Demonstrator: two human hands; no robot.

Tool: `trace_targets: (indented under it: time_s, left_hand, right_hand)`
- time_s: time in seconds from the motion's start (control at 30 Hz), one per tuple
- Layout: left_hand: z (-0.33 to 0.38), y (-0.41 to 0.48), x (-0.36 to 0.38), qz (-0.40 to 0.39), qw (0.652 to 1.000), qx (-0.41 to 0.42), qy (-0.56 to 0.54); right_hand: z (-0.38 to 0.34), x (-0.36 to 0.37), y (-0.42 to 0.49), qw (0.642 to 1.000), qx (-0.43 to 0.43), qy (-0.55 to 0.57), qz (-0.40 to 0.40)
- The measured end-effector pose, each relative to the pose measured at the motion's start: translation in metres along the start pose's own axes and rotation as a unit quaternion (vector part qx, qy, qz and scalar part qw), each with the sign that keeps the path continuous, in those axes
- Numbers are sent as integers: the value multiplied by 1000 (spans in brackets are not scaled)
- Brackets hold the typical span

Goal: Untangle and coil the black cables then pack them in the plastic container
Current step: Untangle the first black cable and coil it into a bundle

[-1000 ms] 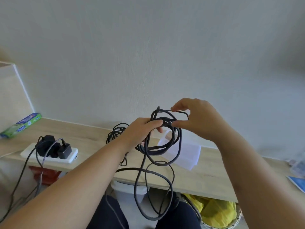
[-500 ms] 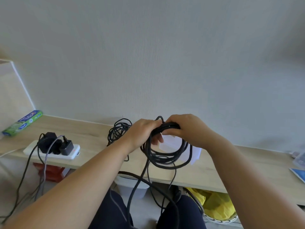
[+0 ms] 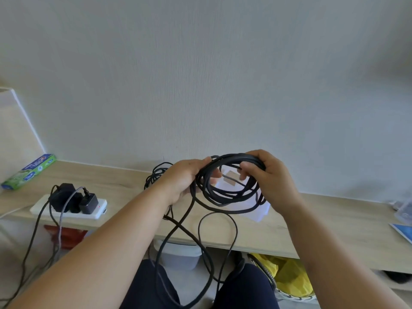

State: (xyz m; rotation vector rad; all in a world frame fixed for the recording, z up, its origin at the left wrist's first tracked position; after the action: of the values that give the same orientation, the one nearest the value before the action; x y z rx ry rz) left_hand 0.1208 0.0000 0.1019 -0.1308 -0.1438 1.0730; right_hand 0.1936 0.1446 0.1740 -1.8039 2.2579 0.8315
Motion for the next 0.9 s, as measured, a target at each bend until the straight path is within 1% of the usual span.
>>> trace_targets:
  time_s: [0.07,0.13,0.2,0.27,0.3,0.33,0.4,0.43,0.47,0.5,0.53,0.57,0.6,0.63,0.67,0.73,0.77,0.8,0.83,0.9]
  left_hand:
    - [-7,-1,-1,2,1000,-19,-14]
    - [-15,-3,1,2,998,-33,-49]
    - [-25,-3,1,15,994,-46,-100]
    - [-32,-1,-4,49,984,-51,-162]
    - [-37,-1,-10,66,983,-52,-162]
    - [-41,-3,-17,79,987,-50,-128]
    - [-53,-5,-37,88,995,-43,-15]
    - [-58,-8,-46,76,995,-42,38]
    - [-64,-10,-54,59,993,-55,82]
    - [-68,-15,-60,45,987,-80,133]
    - [-72,-18,-67,38,973,-106,203]
    - [-69,-20,-71,39,952,-114,282]
    - [-60,-19,-72,54,936,-95,334]
    - [-44,-17,-68,80,935,-54,340]
    - [-25,-15,-60,104,944,-6,313]
    - [13,-17,-32,123,956,78,254]
    - [31,-18,-15,110,958,107,241]
    - [42,-18,0,92,958,131,236]
    - [52,-20,15,75,953,150,252]
    - [60,-20,32,48,933,166,317]
  right_hand:
    - [15,-2,-5,997,26,60,40]
    - [33,-3,-7,977,70,181,85]
    - [53,3,-8,937,117,306,120]
    - [77,7,-9,893,165,382,170]
    - [88,5,-10,864,188,419,205]
    - [98,0,-10,828,203,461,246]
    - [108,-22,-7,750,198,540,326]
    - [110,-37,-4,725,189,559,355]
    - [111,-53,0,721,183,555,372]
    - [108,-69,5,737,181,531,377]
    - [105,-82,10,763,179,498,372]
    - [101,-89,17,793,178,462,355]
    - [95,-89,23,825,180,426,324]
    - [89,-81,30,859,186,384,281]
    - [82,-69,35,895,188,334,228]
    - [60,-38,35,963,155,194,104]
    - [49,-23,32,983,127,122,48]
    - [39,-10,26,993,103,65,4]
    - [32,-2,20,995,87,33,-26]
    - [20,8,11,994,69,26,-77]
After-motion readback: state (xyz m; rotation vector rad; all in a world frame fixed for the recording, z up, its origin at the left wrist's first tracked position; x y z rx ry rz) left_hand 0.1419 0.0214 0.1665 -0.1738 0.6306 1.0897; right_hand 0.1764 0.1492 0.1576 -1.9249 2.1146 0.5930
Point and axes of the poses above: each hand's wrist, its own y-axis towards the middle knuckle, its own x-axis out of the palm, z = x × y, the point moved 10 cm from there along y, towards the middle knuckle, and after that the axes turned 2 degrees about -x, right-handed, at the moved point
